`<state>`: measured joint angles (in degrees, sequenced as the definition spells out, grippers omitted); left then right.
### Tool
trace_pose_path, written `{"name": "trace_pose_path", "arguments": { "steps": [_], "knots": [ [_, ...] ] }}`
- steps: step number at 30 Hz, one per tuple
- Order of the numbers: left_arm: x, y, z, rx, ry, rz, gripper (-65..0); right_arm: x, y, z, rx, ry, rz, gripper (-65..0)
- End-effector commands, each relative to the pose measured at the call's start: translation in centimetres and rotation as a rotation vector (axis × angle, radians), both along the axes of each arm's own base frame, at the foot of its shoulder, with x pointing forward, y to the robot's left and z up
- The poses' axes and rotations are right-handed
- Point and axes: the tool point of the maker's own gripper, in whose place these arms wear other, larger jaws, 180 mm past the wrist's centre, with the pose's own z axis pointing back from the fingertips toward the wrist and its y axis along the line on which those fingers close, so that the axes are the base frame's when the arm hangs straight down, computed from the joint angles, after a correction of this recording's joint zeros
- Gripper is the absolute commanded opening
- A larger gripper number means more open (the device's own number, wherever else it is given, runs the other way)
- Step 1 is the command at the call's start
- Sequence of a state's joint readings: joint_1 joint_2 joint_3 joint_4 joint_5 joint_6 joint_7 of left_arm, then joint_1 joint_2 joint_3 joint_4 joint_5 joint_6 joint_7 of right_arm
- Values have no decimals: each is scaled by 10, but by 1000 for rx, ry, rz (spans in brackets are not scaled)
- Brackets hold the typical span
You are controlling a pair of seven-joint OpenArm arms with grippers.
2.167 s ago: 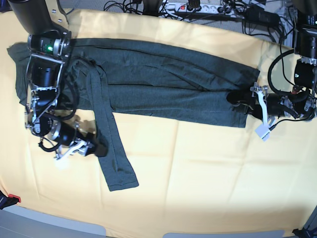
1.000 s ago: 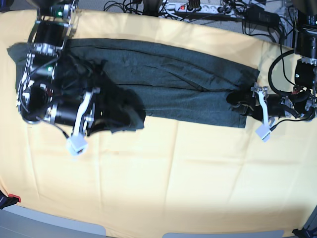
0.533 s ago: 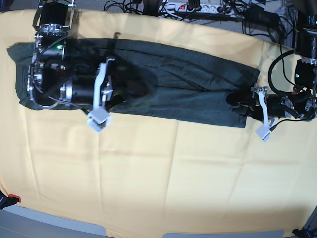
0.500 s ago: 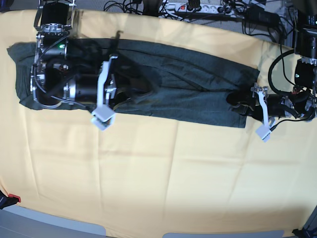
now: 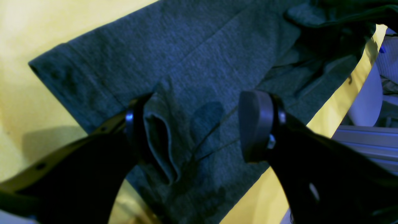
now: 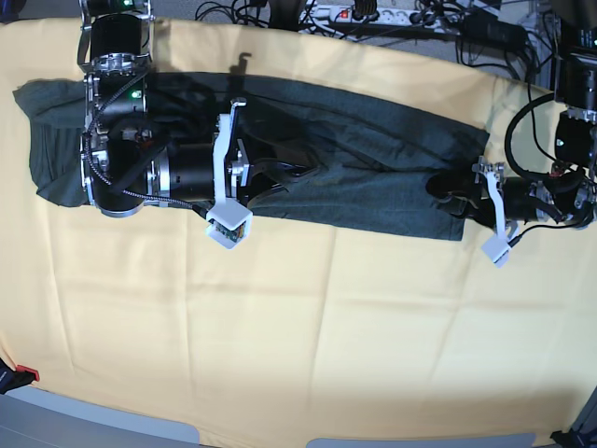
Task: Fold the T-shirt properly
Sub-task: 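Fold the sleeve and shirt end with the right gripper toward the left gripper, then release the shirt end and hold its edge with the right gripper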
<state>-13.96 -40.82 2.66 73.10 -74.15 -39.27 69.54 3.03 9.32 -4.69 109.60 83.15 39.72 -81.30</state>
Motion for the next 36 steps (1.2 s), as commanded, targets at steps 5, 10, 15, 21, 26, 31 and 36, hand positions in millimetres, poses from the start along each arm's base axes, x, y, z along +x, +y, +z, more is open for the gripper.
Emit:
{"name": "trace_pose_path", "arguments": {
  "steps": [5,10,15,21,26,31,36],
  "knots": [
    [9,2,16,-18,-45,6,-232,5,10,25,86,-52,8,-534],
    [9,3,15,-11,-45,6,-232,30,2,8,-27,-102,-122,-302],
    [9,3,15,-10,-45,5,-232,31,1,8,-36,-109,-119,-303],
    [10,8,12,23,-45,6,-232,50,-28,8,-141,-147,-161,-390],
    [17,15,23,7,-80,43,-232,69,-90,-1,-261,-153,-317,-650],
    [36,39,54,-33,-179,144,-232,72,-155,-10,-362,-133,-465,-650],
    [46,60,76,-47,-247,220,-232,62,-218,-12,-419,-105,-627,-650]
  ]
}}
